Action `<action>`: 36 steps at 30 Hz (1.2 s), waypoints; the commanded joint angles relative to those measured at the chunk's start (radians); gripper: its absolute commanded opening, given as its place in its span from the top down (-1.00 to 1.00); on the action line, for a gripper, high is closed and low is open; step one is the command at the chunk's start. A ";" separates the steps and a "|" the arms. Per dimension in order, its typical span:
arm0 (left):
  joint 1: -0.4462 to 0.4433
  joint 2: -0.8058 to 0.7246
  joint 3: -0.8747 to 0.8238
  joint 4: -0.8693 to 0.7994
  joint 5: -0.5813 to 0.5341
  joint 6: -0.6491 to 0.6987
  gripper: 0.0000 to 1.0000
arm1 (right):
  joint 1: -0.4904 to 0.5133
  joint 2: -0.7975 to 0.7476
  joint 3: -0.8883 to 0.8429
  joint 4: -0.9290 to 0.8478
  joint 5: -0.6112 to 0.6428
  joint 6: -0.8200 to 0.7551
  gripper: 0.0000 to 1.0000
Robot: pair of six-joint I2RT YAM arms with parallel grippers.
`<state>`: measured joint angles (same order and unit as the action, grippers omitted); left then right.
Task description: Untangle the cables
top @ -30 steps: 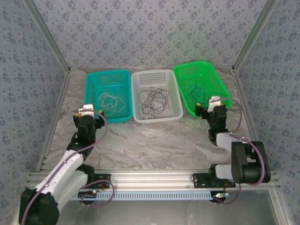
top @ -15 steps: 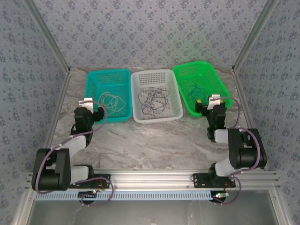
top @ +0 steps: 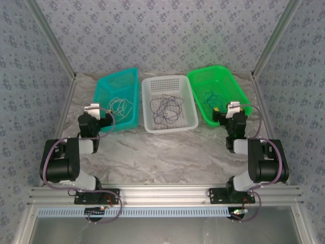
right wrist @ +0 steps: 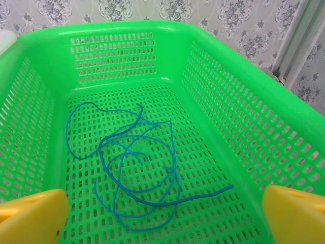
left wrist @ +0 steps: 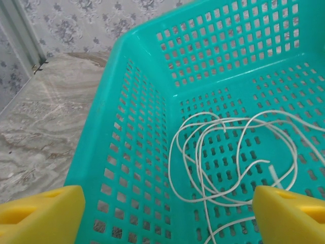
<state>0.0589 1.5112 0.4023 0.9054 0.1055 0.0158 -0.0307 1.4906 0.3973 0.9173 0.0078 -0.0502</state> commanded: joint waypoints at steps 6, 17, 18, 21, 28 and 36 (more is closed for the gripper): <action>-0.001 0.022 -0.008 -0.057 0.053 -0.012 -0.98 | -0.006 0.031 -0.007 -0.109 -0.016 0.021 -1.00; -0.011 0.023 0.006 -0.083 -0.031 -0.033 -0.99 | -0.002 0.030 -0.009 -0.107 -0.009 0.020 -1.00; -0.010 0.022 0.006 -0.083 -0.032 -0.033 -0.99 | -0.003 0.031 -0.009 -0.107 -0.009 0.020 -1.00; -0.012 0.013 0.013 -0.096 -0.034 -0.033 -0.99 | -0.005 0.031 -0.006 -0.109 -0.014 0.021 -1.00; -0.047 -0.193 0.132 -0.487 -0.186 -0.022 -0.99 | -0.007 0.030 -0.006 -0.110 -0.019 0.023 -1.00; -0.107 -0.340 0.103 -0.483 -0.205 -0.050 -0.98 | -0.009 0.031 -0.007 -0.110 -0.019 0.023 -1.00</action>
<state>-0.0292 1.2007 0.5030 0.4488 -0.1066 -0.0097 -0.0307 1.4910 0.3985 0.9165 0.0029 -0.0502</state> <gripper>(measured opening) 0.993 0.998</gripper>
